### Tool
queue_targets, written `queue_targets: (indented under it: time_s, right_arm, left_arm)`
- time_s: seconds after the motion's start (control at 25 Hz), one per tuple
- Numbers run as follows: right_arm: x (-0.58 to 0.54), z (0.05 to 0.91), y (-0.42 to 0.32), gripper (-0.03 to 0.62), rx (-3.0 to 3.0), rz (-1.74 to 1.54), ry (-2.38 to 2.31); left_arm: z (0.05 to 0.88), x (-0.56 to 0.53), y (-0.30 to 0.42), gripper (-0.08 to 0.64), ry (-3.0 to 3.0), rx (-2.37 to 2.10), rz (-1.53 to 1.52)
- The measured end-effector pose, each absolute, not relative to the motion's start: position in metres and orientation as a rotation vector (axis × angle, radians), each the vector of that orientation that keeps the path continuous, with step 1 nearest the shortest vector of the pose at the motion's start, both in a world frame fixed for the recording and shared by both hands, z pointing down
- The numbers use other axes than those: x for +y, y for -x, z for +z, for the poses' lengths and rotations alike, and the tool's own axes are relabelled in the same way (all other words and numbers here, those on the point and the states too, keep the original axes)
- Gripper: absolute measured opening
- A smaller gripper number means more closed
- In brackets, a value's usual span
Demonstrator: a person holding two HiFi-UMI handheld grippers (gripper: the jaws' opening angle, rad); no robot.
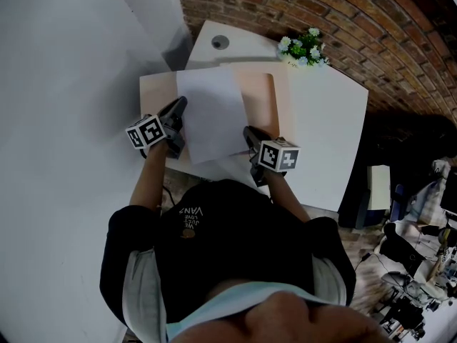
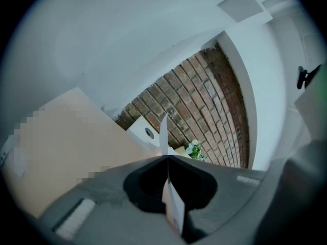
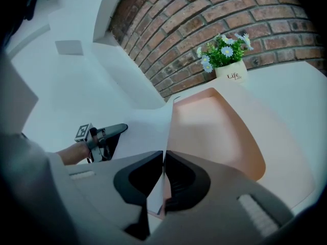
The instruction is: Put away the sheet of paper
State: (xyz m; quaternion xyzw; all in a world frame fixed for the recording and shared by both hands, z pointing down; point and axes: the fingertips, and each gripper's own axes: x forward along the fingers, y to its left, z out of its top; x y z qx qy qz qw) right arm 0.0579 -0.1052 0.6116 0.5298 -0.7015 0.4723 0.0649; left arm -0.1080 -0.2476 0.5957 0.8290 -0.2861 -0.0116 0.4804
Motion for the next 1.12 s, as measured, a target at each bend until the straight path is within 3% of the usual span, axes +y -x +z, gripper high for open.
queue_targets:
  time_s: [1.12]
  right_arm:
    - [-0.101, 0.595, -0.07, 0.037, -2.109, 1.374, -1.674]
  left_arm:
    - [0.624, -0.248, 0.122, 0.0, -1.986, -0.778, 0.067]
